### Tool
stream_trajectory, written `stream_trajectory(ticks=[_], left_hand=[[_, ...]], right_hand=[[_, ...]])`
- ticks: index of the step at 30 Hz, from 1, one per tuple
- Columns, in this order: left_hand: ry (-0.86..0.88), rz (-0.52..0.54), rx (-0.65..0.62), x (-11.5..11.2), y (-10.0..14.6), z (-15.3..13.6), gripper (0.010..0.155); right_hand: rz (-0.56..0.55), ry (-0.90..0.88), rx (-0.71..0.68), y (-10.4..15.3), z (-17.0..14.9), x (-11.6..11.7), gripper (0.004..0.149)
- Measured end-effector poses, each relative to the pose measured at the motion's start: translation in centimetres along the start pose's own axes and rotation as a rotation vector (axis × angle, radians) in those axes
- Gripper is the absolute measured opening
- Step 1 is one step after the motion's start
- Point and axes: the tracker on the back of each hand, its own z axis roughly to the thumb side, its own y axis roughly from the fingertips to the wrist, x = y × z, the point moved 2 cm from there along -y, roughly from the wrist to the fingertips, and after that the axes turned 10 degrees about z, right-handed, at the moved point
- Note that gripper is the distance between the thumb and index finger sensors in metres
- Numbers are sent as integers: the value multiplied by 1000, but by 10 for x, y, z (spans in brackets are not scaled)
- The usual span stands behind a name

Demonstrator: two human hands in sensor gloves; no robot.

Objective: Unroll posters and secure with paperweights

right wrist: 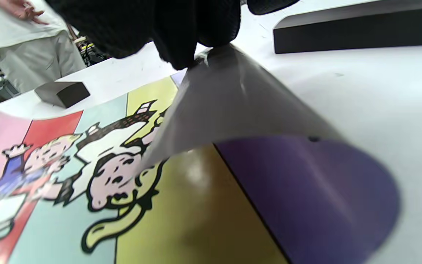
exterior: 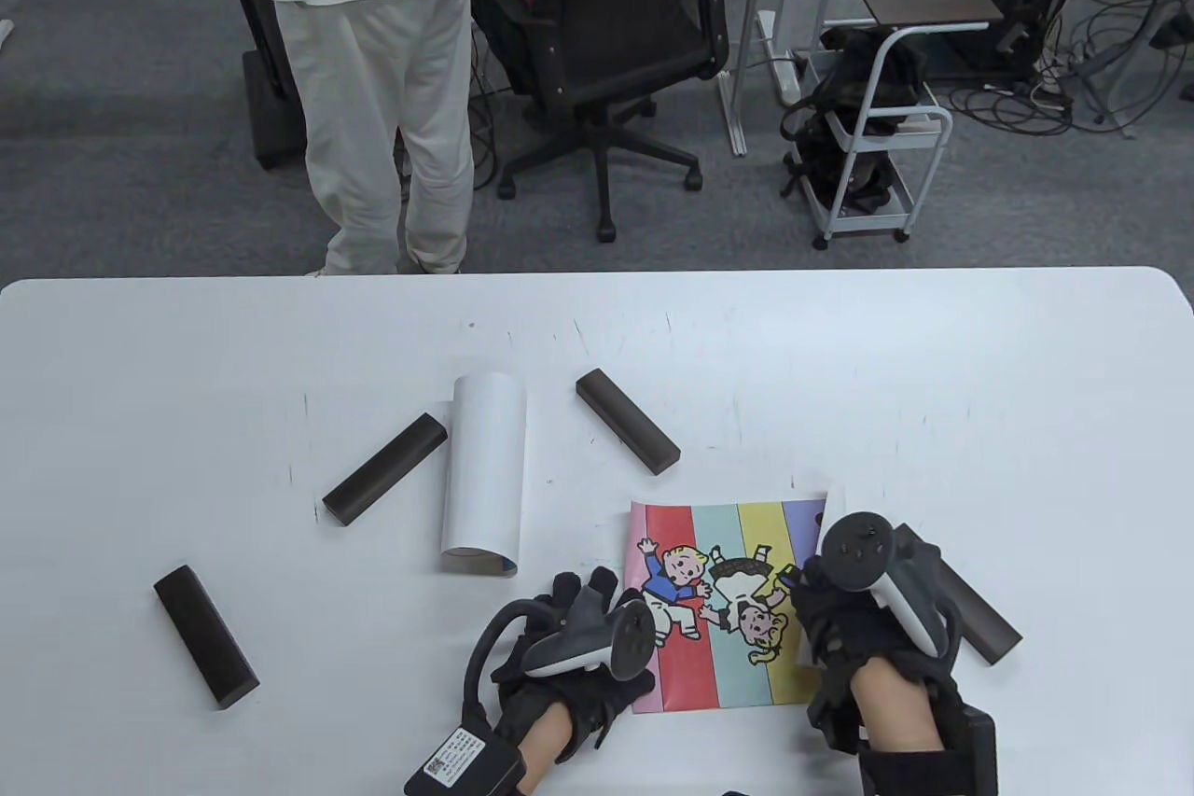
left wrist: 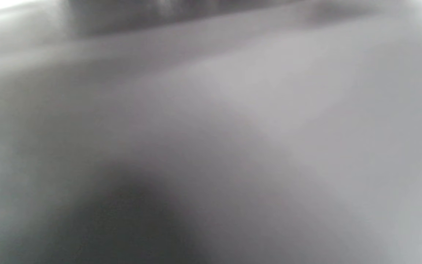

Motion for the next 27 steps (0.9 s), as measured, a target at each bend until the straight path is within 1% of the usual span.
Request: stream_trajectory(ticks=[3,5,6,7,8,10,12,13,14,15,17,19,21,22,24,27], left_hand=[[1,-1,1,0,0,0,78],[0,-3,0,0,0,0,78],[1,-4,1,0,0,0,78],[0,-5,1,0,0,0,78],[-2,-6,0,0,0,0,78],[-1,-6,0,0,0,0,78],[-2,-6,0,0,0,0,78],[-2,-6,0,0,0,0,78],[-2,-6,0,0,0,0,78],[-2,-6,0,0,0,0,78],[-2,-5,0,0,0,0,78],[-2,-6,1,0,0,0,78],[-1,-6,0,0,0,0,78],[-1,-5,0,0,0,0,78],[-2,-6,0,0,0,0,78],[-3,-5,0,0,0,0,78]], right_hand=[[-19,-85,-28,5,-5,-12,57],[-86,-149,-50,13,-6,-29,58],[-140,-181,-56,20,-8,-43,58],[-171,-192,-46,24,-10,-51,56],[-212,-195,-22,28,-12,-61,55],[-282,-200,73,33,-20,-75,52],[-303,-218,196,32,-32,-82,51],[-282,-226,266,29,-40,-82,53],[-252,-227,307,25,-45,-80,55],[-200,-216,385,17,-55,-74,56],[-151,-174,467,6,-67,-62,60],[-70,-113,578,-7,-83,-45,64],[8,-95,648,-16,-96,-31,71],[22,-94,669,-19,-100,-27,74],[15,-80,703,-24,-108,-21,77],[-62,-48,721,-25,-109,-24,73]])
